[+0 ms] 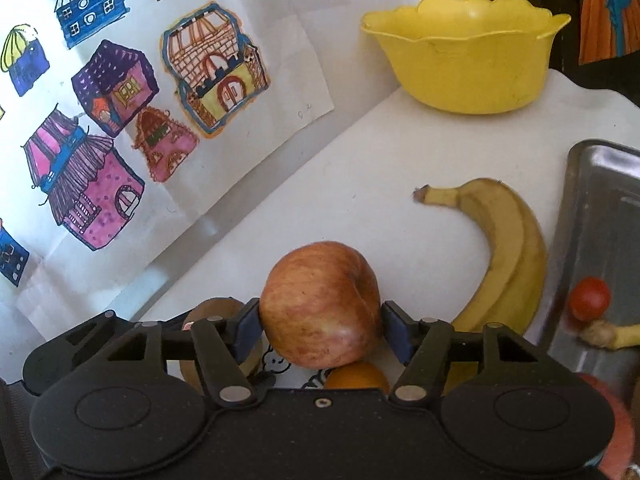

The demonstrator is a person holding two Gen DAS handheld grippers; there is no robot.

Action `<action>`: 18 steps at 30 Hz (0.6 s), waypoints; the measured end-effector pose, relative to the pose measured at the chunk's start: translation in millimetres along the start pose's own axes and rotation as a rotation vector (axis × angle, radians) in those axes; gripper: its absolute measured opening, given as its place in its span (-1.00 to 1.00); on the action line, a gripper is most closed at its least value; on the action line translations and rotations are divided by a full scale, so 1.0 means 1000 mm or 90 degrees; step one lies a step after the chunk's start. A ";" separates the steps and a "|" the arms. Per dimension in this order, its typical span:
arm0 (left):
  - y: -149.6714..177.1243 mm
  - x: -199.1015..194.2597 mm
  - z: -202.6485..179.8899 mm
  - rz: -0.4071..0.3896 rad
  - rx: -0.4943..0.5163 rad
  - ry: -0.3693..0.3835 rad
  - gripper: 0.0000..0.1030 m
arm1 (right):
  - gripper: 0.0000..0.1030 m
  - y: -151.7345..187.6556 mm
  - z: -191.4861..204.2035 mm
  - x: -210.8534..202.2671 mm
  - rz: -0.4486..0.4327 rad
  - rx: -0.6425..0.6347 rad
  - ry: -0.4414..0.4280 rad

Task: Organize fruits
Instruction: 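Lift the kiwi with the left tool while the right tool lifts the red apple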

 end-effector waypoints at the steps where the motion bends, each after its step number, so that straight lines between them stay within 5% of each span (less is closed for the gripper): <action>1: 0.000 0.000 0.000 0.000 0.001 0.000 0.25 | 0.27 0.000 0.000 0.001 0.000 -0.002 0.000; 18: 0.012 -0.020 -0.001 0.008 -0.021 -0.004 0.24 | 0.26 0.014 -0.001 -0.023 -0.024 0.047 -0.016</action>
Point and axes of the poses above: each gripper's, at about its wrist camera, not at the fingertips, and x roughly the way its jaws point, z to its left, y to its underside, the point moved 6 cm from there along x, roughly the way its jaws point, and after that the axes turned 1 degree about -y, right-handed, at the moved point
